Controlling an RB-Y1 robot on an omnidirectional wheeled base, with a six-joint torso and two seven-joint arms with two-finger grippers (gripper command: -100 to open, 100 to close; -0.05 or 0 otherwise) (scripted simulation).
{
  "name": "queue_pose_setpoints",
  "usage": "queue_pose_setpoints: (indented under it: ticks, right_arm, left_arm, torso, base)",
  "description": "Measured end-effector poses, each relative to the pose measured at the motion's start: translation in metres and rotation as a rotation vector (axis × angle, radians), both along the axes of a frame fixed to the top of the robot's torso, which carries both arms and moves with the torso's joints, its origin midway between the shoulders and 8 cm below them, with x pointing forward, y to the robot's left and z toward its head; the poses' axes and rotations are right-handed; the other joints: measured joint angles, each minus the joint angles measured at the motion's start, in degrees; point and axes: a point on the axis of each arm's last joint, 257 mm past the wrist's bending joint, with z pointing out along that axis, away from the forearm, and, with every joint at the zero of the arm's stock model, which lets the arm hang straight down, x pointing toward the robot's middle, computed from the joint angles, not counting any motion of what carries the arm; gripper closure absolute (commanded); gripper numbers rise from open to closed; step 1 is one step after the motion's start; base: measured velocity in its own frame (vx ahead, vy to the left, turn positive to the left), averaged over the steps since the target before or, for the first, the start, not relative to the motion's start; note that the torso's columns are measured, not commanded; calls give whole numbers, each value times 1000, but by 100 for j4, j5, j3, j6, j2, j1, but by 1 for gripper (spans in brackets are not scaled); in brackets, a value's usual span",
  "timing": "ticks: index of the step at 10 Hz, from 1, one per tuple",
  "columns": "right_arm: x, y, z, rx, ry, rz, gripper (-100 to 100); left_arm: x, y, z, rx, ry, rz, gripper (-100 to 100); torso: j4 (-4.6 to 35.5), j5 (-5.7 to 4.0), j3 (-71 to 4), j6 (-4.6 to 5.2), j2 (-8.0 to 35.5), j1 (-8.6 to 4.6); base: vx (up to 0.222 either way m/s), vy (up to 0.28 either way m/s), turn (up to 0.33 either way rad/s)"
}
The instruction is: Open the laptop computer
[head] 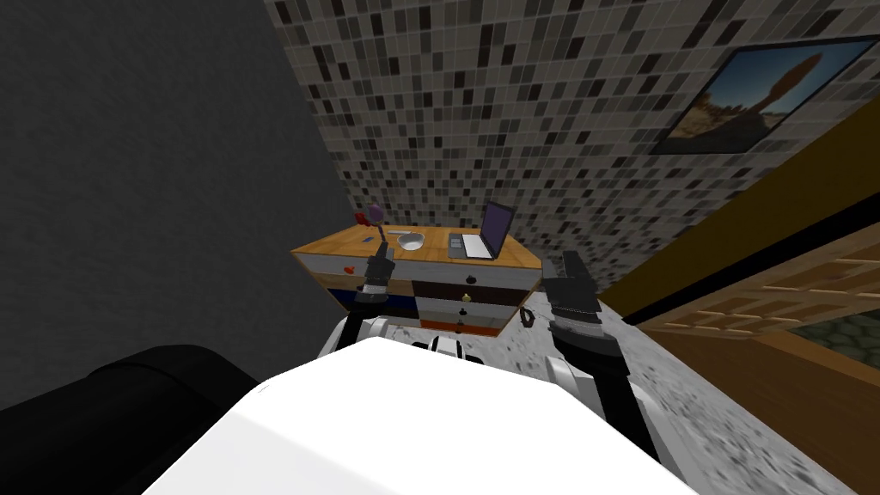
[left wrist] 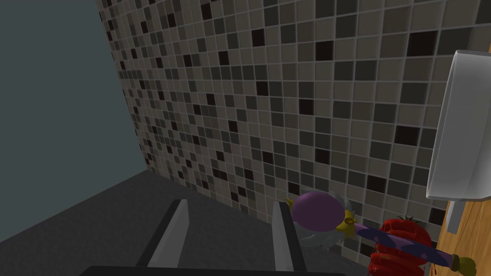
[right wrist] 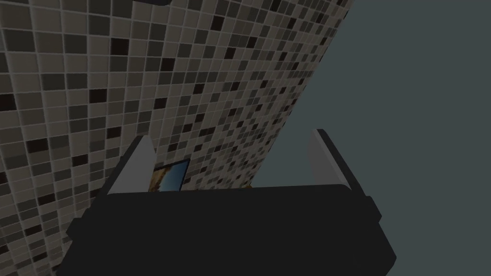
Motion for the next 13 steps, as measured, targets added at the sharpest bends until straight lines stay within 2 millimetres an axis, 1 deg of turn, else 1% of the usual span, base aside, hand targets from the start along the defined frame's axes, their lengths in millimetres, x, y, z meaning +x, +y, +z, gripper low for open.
queue_pose_setpoints:
  ticks: [3, 7, 13]
  right_arm:
    - [-1, -15, -11, -160, 50, -72, -100]
    - [-1, -36, -25, -415, 116, -178, -100]
    - [0, -69, -33, -791, 182, -312, -100]
  left_arm:
    - [0, 0, 0, 0, 0, 0, 0]
    - [0, 0, 0, 0, 0, 0, 0]
    - [0, 0, 0, 0, 0, 0, 0]
  torso:
    - [2, 0, 0, 0, 3, -1]
    - [3, 0, 1, 1, 5, -1]
    - [3, 0, 1, 0, 5, -1]
  base:
    - [32, 25, 64]
    - [35, 22, 67]
    - [33, 20, 60]
